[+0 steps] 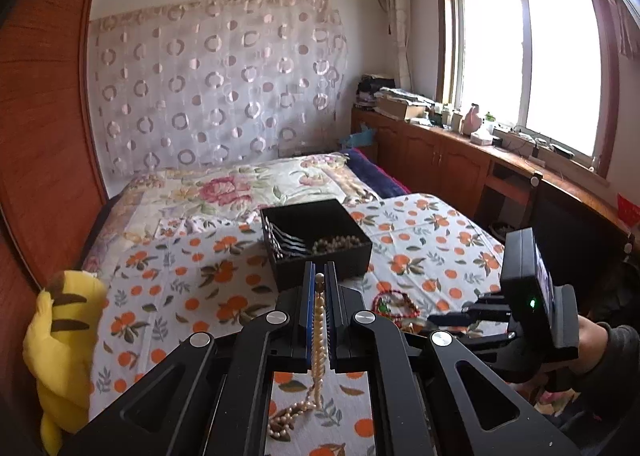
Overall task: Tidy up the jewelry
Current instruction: 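Grasp the jade bangle with red string with the right tool while the left tool carries the pearls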
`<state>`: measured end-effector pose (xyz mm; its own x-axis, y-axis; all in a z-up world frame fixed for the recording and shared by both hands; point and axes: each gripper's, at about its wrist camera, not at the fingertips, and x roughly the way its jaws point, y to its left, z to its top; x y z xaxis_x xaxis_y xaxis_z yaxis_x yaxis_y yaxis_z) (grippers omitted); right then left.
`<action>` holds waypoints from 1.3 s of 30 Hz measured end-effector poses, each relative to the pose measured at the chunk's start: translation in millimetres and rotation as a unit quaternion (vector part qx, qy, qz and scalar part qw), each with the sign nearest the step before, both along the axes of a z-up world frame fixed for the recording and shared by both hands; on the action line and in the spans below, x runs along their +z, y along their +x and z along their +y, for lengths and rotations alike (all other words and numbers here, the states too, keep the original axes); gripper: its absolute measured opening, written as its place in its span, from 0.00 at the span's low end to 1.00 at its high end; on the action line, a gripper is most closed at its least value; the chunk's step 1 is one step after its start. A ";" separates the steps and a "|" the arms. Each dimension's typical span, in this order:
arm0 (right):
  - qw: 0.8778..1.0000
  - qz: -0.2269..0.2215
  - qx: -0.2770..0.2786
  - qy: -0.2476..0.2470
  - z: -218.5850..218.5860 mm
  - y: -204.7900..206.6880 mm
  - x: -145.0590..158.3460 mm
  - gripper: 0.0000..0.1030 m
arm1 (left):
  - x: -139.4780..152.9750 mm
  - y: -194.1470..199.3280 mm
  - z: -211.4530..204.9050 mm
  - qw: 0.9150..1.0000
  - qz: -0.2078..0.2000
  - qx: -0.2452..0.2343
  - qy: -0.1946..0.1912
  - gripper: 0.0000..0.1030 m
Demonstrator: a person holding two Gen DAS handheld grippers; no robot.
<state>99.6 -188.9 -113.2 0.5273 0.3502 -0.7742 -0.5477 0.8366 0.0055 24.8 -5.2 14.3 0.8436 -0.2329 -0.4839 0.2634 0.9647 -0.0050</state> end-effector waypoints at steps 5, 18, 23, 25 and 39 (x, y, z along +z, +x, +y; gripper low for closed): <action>1.000 0.001 0.006 0.010 -3.8 0.1 1.2 0.08 | 7.3 5.1 2.0 1.000 -0.007 0.003 -0.002 0.04; 0.998 -0.057 0.014 0.014 1.4 -5.1 31.7 0.08 | 17.9 21.2 5.3 1.000 -0.014 0.009 0.001 0.04; 0.997 -0.069 0.011 0.017 1.6 3.7 42.1 0.08 | 27.1 29.5 2.4 1.000 -0.021 0.011 0.009 0.04; 0.997 -0.074 0.010 0.020 1.4 6.7 47.5 0.08 | 32.1 31.5 0.5 1.000 -0.026 0.011 0.012 0.04; 0.994 -0.100 -0.007 0.038 -0.2 47.2 80.2 0.08 | 66.4 65.5 -9.4 0.998 -0.049 0.019 0.023 0.04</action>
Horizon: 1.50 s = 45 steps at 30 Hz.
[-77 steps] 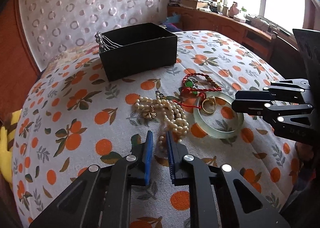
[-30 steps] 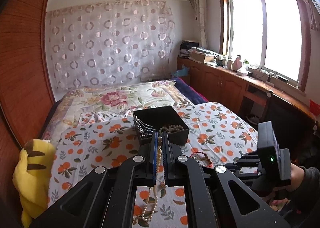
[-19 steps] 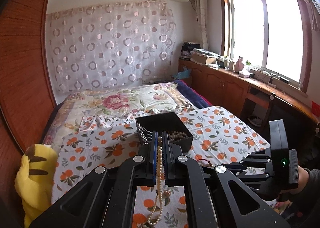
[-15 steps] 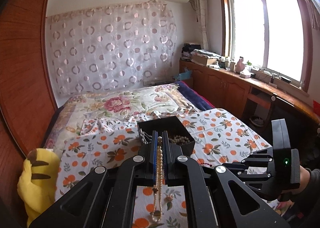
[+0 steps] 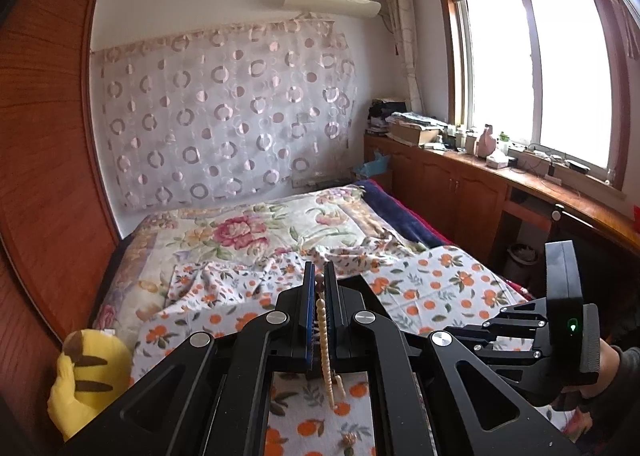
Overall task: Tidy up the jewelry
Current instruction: 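Grasp the jade bangle with red string with the right tool while the left tool carries the pearls, then lower the pearls and jade bangle into the black box and open both tools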
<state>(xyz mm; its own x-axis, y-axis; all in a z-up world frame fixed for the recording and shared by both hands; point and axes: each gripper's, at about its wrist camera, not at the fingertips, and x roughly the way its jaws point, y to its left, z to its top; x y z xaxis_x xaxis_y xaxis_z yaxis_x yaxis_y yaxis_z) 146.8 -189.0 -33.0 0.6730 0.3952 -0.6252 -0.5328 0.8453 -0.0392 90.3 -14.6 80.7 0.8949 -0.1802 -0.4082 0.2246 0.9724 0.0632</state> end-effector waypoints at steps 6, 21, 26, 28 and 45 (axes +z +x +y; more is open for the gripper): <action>1.000 -0.010 -0.007 0.000 0.4 16.7 11.2 0.08 | 17.3 18.6 -2.1 1.000 -0.009 0.007 0.010 0.04; 1.000 -0.020 -0.022 0.000 2.0 42.9 25.6 0.08 | 42.4 57.3 2.1 1.000 -0.006 0.016 -0.005 0.04; 0.999 -0.021 -0.026 0.002 1.7 45.6 26.7 0.08 | 45.9 64.4 -9.3 1.000 -0.006 0.008 0.007 0.04; 0.999 -0.022 -0.027 0.002 1.8 47.0 27.8 0.08 | 44.6 68.6 -15.3 1.000 -0.001 0.006 0.008 0.04; 1.000 0.004 -0.028 0.010 22.1 84.1 13.0 0.08 | -10.6 70.7 -4.9 0.999 0.048 0.012 0.004 0.05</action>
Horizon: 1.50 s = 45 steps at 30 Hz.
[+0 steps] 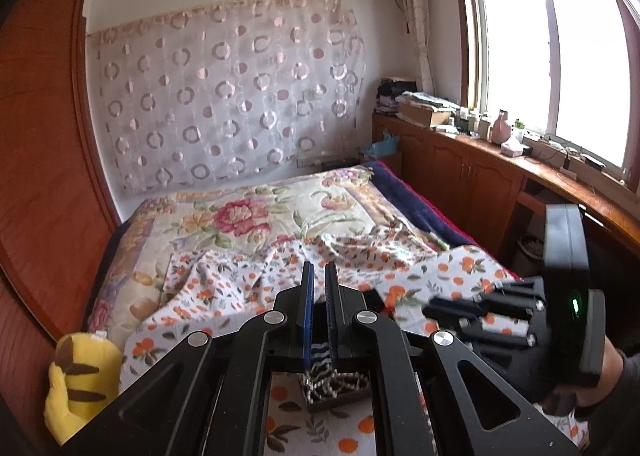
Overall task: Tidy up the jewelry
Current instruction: 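Lower the pearls and jade bangle into the black box and open both tools, then move both open tools to the red bead bracelet and gold brooch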
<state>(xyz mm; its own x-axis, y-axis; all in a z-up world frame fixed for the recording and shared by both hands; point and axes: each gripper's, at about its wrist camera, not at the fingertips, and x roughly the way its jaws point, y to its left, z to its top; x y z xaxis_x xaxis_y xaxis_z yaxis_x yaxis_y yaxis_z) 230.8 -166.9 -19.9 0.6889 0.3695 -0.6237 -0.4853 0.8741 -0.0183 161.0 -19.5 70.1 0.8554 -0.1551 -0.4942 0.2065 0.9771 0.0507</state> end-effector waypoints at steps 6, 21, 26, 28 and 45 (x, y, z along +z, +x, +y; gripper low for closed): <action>1.000 0.012 0.007 -0.007 20.2 13.7 -13.9 0.08 | -31.2 -11.4 11.5 1.000 0.022 0.006 0.001 0.05; 0.999 0.021 0.022 -0.027 29.0 10.1 -28.7 0.12 | -93.7 -35.7 32.7 0.997 0.074 0.010 -0.007 0.23; 1.000 0.015 0.021 -0.010 10.2 -12.8 -25.3 0.12 | -114.9 -46.9 33.1 0.996 0.093 0.008 -0.005 0.30; 1.000 0.007 0.023 -0.008 1.8 -25.8 -25.2 0.12 | -121.6 -51.8 33.0 0.995 0.099 0.005 -0.007 0.38; 0.994 0.088 0.052 -0.031 -18.6 -67.7 -85.8 0.22 | -163.7 -63.8 13.1 0.987 0.152 -0.031 0.045 0.77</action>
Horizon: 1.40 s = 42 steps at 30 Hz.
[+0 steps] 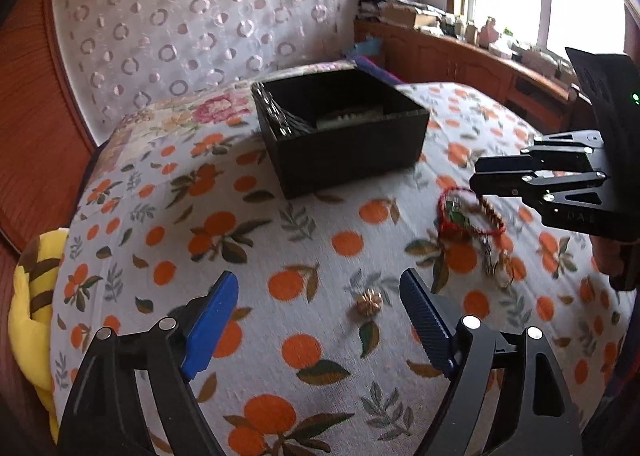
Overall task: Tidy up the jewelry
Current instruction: 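Move both open tools to the red bead bracelet and gold brooch, then grasp the gold flower brooch with the left tool while the right tool grasps the red bead bracelet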
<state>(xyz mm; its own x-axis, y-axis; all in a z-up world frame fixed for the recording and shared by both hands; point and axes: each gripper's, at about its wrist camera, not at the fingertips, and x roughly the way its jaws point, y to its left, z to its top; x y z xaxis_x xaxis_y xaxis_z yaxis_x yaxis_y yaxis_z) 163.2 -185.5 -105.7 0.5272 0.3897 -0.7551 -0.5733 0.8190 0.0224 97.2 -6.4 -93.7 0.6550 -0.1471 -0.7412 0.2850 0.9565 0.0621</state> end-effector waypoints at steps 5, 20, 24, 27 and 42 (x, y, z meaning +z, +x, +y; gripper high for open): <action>1.000 0.007 0.002 -0.020 3.1 -0.8 -8.8 0.23 | -6.0 0.1 -3.6 1.000 0.010 -0.008 0.000 0.82; 1.000 0.004 0.001 -0.021 2.0 -1.0 -8.9 0.23 | -21.3 8.7 -3.0 0.999 0.044 -0.011 -0.001 0.93; 1.000 -0.001 -0.004 -0.027 1.8 -0.9 -8.7 0.27 | -19.1 -0.1 -13.8 0.999 0.027 -0.035 0.013 0.85; 1.000 0.001 -0.006 -0.025 0.3 0.5 -8.6 0.28 | -17.6 -5.3 -19.4 0.999 0.026 -0.047 0.005 0.65; 1.000 -0.002 -0.006 -0.027 1.8 -0.6 -9.4 0.29 | -6.6 -16.4 -16.4 0.999 0.004 -0.024 -0.023 0.14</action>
<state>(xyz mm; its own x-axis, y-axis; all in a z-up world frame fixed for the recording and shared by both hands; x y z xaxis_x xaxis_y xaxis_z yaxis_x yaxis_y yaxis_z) 162.6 -183.7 -115.1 0.5349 0.3413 -0.7729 -0.5627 0.8263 -0.0246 80.7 -22.8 -100.3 0.6402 -0.2126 -0.7382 0.3316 0.9433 0.0159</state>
